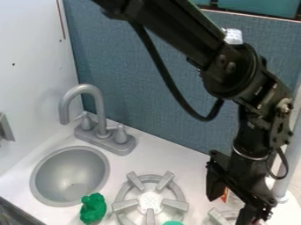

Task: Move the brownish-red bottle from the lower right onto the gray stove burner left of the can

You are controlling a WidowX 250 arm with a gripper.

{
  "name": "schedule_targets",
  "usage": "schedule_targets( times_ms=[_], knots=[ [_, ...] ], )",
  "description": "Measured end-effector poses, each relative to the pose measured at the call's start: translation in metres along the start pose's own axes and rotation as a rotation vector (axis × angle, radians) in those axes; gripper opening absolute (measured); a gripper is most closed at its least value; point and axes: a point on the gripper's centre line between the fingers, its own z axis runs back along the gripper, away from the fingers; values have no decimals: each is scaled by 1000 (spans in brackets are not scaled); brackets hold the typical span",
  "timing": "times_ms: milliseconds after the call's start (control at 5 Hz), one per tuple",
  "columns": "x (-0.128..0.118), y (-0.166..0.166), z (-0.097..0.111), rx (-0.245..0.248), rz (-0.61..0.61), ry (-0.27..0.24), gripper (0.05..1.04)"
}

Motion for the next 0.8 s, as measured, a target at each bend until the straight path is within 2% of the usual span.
schedule_targets(
  times_ms=[200, 400, 800],
  knots=[
    [9, -4, -11, 14, 2, 8, 1001],
    [19, -8, -20, 1, -2, 1, 1001],
    [39, -22, -29, -4, 21, -51, 1001]
  ],
)
